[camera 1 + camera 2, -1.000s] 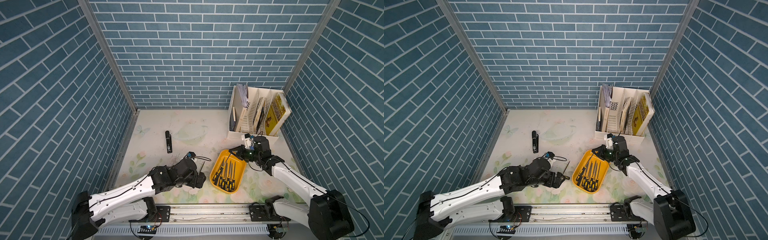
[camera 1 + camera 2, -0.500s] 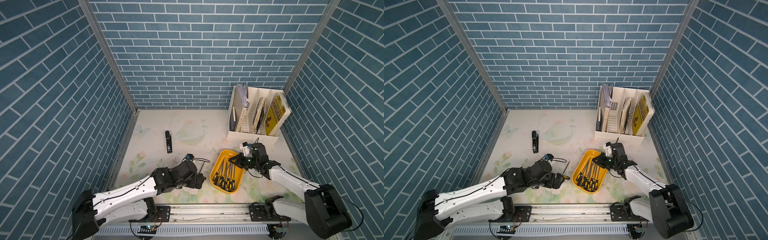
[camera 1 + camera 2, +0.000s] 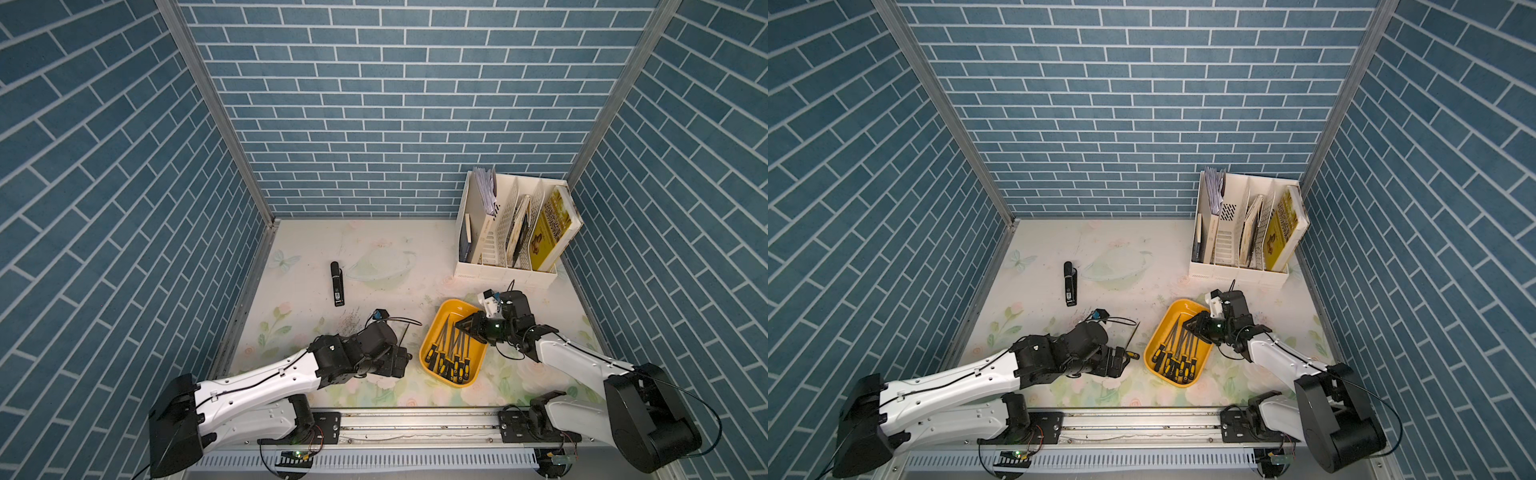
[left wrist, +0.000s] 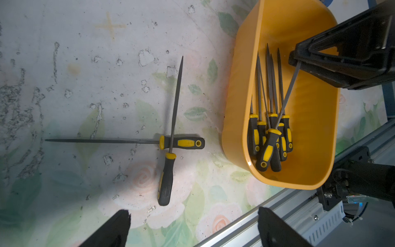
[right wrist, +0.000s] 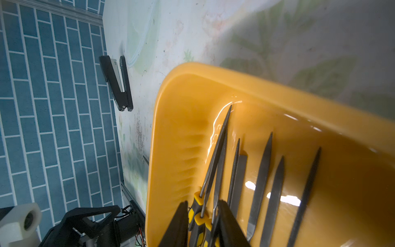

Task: Put the file tool into the storage box
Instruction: Place the file tool in the storage box, then pick up the file tool from the center of the board.

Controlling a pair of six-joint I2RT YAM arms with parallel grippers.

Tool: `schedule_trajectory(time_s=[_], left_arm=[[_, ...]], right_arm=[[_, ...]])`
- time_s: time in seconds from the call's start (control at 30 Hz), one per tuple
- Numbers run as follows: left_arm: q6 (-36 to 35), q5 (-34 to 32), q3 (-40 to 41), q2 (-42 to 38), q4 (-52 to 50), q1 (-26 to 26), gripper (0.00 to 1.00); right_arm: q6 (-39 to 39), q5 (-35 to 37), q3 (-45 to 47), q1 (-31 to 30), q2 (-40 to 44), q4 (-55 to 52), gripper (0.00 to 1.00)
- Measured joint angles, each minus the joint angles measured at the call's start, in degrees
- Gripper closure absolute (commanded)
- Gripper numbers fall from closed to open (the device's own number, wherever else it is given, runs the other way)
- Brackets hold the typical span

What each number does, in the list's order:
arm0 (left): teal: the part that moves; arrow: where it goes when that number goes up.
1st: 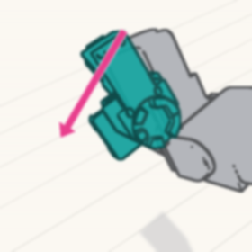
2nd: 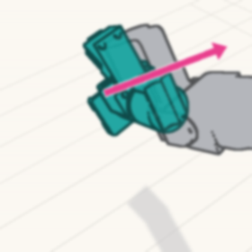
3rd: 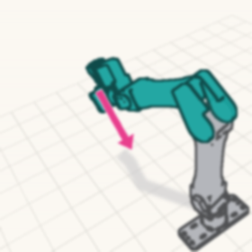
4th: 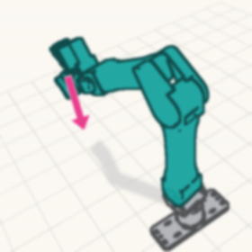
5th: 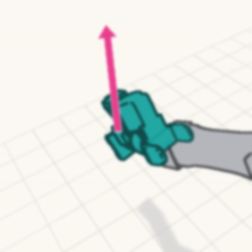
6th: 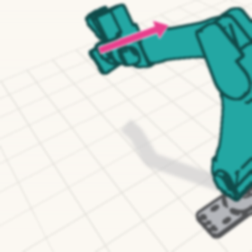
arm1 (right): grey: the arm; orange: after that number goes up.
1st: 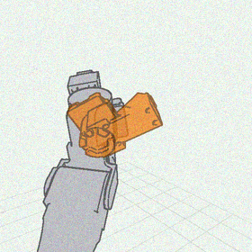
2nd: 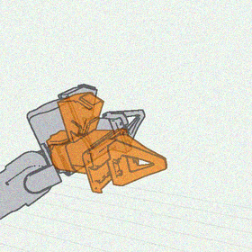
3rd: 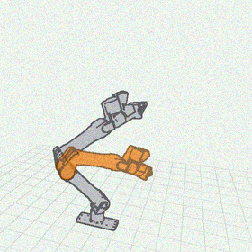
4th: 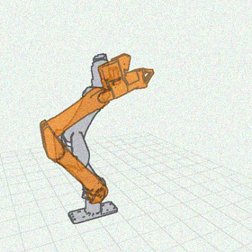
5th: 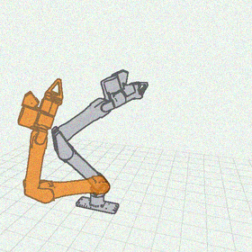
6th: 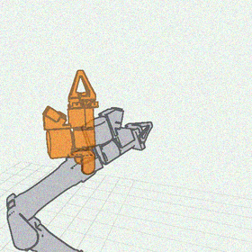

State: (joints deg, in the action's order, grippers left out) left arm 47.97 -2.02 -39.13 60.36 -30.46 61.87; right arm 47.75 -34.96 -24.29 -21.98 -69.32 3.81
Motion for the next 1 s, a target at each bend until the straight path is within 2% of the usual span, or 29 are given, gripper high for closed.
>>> schedule_trajectory(time_s=[0.17,0.33,0.6,0.7,0.87,1.0], left_arm=[[0.7,-0.5,0.5,2.3,0.6,0.0,0.03],[1.6,-1.6,0.5,8.4,0.3,0.0,0.07],[2.5,-3.6,0.5,15.5,0.2,0.0,0.14],[2.6,-4.4,0.4,17.7,0.4,0.0,0.2],[2.4,-4.9,0.0,20.5,1.5,0.0,0.39],[1.8,-5.8,-0.5,22.5,2.3,0.0,0.48]], right_arm=[[-1.0,0.3,-0.5,0.0,0.2,-1.9,0.56],[-3.3,2.3,-3.7,0.0,1.1,-6.9,0.49],[-6.7,5.0,-7.9,0.3,2.6,-13.1,0.45],[-7.6,5.7,-9.1,0.4,3.0,-14.9,0.45],[-7.8,6.0,-10.1,0.4,4.0,-16.1,0.46],[-7.8,6.0,-10.1,0.4,4.2,-16.5,0.47]])
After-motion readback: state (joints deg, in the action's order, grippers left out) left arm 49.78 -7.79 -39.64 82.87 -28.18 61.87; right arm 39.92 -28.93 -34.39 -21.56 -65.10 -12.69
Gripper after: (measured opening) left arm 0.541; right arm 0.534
